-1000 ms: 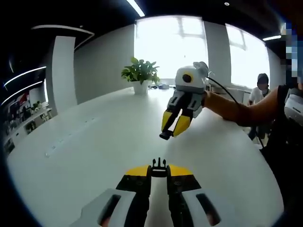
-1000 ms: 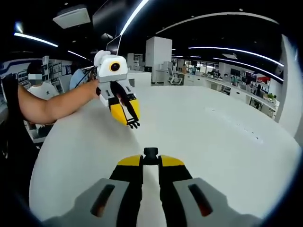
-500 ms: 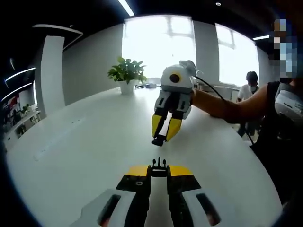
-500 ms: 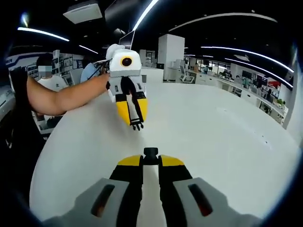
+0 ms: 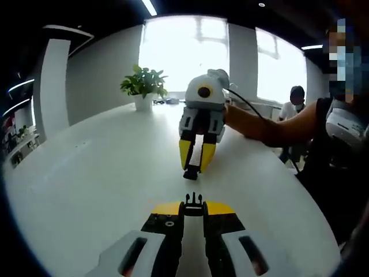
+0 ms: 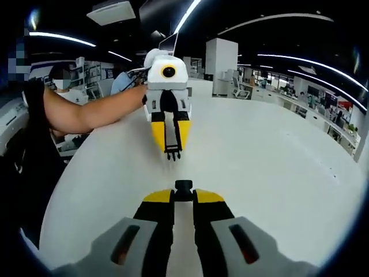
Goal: Snap the two parts of the plastic buckle together until the buckle closes and remains connected.
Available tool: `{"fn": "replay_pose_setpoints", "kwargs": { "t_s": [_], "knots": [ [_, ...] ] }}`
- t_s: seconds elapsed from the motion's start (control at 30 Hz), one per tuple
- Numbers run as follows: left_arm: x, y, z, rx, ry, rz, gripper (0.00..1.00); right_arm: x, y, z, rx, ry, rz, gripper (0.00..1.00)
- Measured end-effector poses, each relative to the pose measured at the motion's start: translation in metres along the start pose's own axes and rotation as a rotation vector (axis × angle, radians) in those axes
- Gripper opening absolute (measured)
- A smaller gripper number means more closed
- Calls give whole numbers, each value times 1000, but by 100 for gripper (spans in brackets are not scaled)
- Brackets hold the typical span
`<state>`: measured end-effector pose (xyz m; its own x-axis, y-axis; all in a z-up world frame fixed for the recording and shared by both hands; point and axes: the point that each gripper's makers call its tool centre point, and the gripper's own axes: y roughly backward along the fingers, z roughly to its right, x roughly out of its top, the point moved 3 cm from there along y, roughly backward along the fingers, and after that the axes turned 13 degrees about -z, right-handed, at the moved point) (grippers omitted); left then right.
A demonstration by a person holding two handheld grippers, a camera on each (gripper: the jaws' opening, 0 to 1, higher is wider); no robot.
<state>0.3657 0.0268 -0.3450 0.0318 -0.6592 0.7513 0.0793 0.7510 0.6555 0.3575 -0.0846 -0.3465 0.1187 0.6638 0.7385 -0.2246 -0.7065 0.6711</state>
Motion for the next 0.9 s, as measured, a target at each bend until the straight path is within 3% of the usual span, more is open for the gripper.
{"fn": "replay_pose_setpoints", "kwargs": {
  "t_s": [0.9],
  "knots": [
    [-3, -5, 1, -1, -10, -11, 11, -3, -2, 0, 16, -8, -7, 11]
  ]
}}
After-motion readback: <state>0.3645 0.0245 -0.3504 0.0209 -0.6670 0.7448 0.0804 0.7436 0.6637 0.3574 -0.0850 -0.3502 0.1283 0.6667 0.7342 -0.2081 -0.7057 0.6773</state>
